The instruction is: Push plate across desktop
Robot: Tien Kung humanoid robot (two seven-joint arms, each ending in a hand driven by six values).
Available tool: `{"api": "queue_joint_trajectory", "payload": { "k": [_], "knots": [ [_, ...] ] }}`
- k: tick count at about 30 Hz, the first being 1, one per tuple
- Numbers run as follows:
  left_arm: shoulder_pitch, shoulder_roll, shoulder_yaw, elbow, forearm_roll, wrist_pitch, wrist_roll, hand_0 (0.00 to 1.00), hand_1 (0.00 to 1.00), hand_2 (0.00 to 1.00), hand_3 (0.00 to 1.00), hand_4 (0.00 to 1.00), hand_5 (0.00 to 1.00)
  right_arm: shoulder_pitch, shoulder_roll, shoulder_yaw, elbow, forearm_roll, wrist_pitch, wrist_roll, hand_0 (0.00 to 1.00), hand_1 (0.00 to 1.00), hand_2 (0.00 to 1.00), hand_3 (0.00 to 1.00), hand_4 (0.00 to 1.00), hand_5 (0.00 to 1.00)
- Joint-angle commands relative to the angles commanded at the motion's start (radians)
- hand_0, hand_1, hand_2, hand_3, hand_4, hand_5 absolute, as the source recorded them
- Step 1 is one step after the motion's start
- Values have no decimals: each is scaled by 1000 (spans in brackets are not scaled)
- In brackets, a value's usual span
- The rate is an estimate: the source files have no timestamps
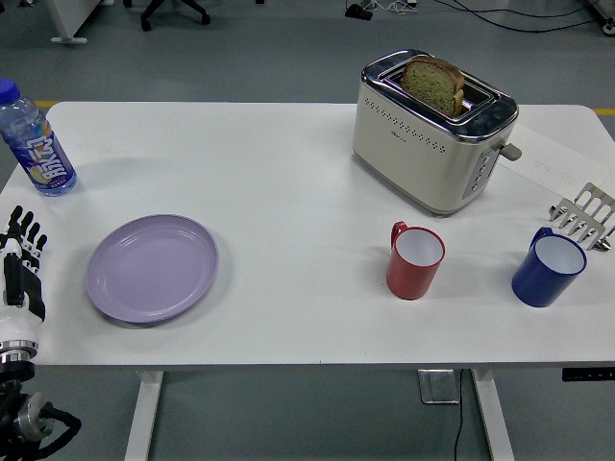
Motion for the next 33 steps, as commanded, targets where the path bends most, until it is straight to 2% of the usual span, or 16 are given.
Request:
{"api": "queue_joint_trajectory", "payload": {
  "k": [11, 23, 33],
  "knots": [
    [-17, -13, 54, 20, -32, 19, -16, 964, 985, 990, 994, 498, 998, -3, 0, -2, 0, -1, 1, -1, 603, 546, 649, 615, 145, 352],
    [-23, -14, 120, 39, -87, 29, -49, 964, 982, 990, 996, 495, 998, -9, 2, -8, 0, 0, 2, -1, 602, 544, 648, 615, 145, 351],
    [-38, -20, 144, 40, -98, 37, -61, 964, 978, 990, 998, 490, 998, -10, 4, -11, 0, 0, 2, -1, 601, 544, 648, 615, 146, 349]
  ]
}}
